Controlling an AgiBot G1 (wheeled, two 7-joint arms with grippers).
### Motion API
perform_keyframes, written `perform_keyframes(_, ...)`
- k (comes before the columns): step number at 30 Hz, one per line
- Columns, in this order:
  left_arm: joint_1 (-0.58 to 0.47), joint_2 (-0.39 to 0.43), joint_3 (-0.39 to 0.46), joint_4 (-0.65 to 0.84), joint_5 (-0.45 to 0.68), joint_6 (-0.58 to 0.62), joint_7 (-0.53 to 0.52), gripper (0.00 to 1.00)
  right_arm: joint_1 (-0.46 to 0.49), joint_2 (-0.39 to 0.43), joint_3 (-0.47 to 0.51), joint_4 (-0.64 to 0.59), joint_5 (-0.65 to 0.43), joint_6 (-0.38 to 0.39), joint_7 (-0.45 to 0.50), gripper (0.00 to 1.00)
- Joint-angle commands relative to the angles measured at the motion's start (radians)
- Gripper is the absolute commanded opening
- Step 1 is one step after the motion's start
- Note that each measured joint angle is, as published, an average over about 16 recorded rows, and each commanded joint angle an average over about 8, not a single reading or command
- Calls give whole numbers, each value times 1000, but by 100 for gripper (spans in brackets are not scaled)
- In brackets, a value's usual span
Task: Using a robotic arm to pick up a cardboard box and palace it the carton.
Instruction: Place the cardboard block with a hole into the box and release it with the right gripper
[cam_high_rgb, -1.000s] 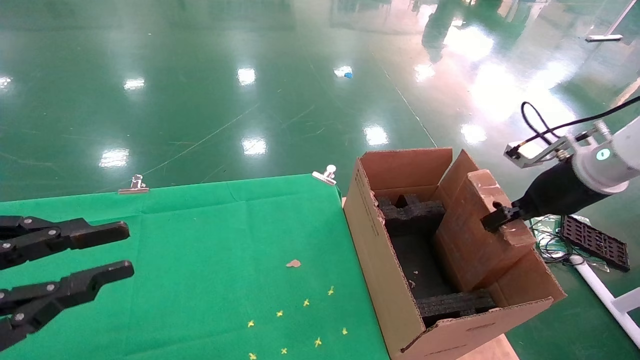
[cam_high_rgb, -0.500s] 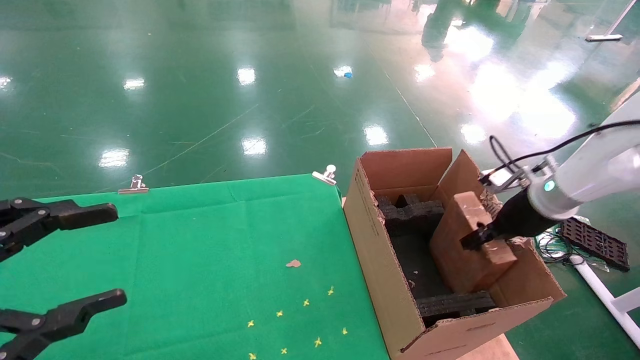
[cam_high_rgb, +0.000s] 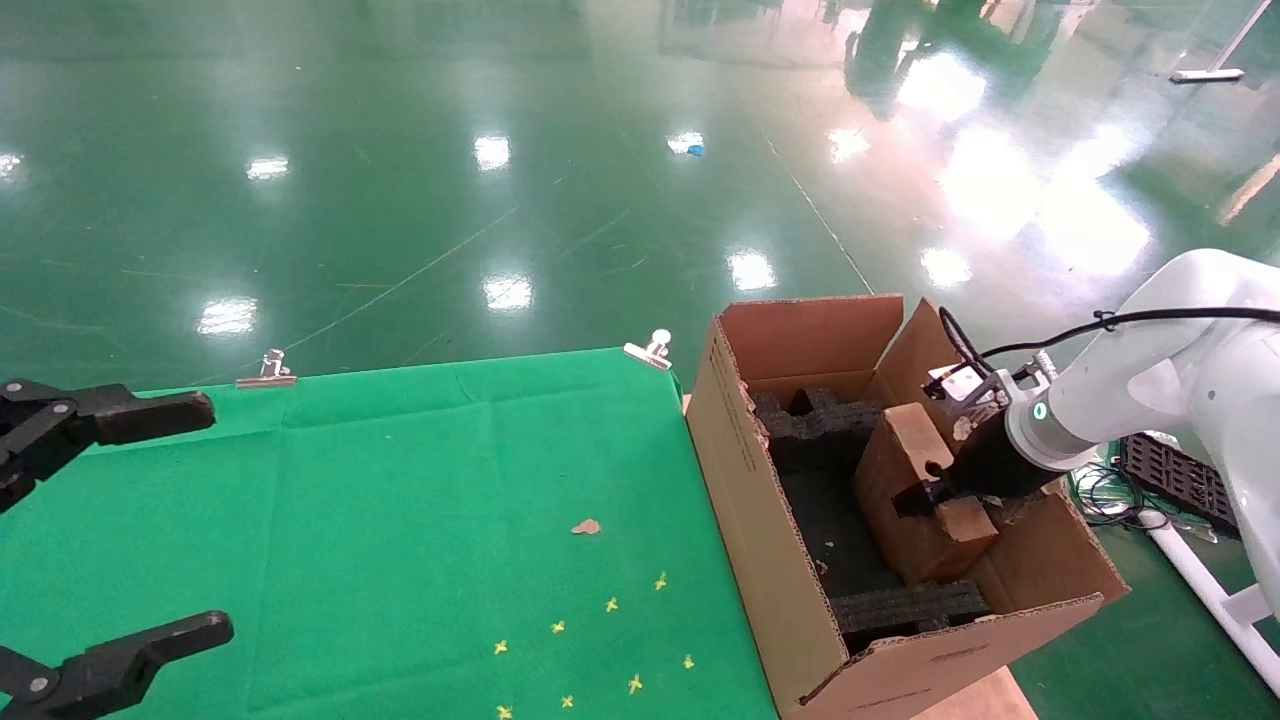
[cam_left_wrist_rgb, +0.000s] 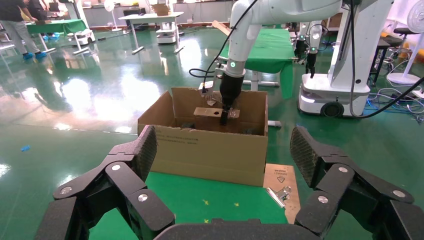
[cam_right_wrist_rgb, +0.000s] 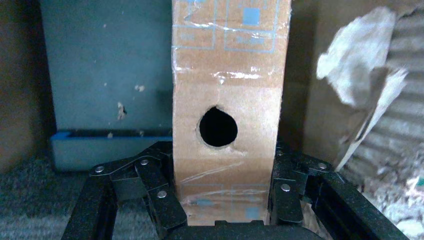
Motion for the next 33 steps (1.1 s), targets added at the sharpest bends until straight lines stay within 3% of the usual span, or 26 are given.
perform_keyframes(1,0,0,0,0,0,0,0,100,-7,-2,2,-2,2,18,-4,89)
perform_keyframes(2,0,0,0,0,0,0,0,100,-9,-3,1,-5,1,27,-4,99)
perform_keyframes(3,0,0,0,0,0,0,0,100,-10,-4,0,-6,0,34,-4,100)
perform_keyframes(26,0,-1,2,0,-1,-1,1,100,0,-9,-3,-13,-5,32,-2,100)
perform_keyframes(33,0,-1,2,0,-1,-1,1,100,59,-1,2,-2,3,-17,-19,100)
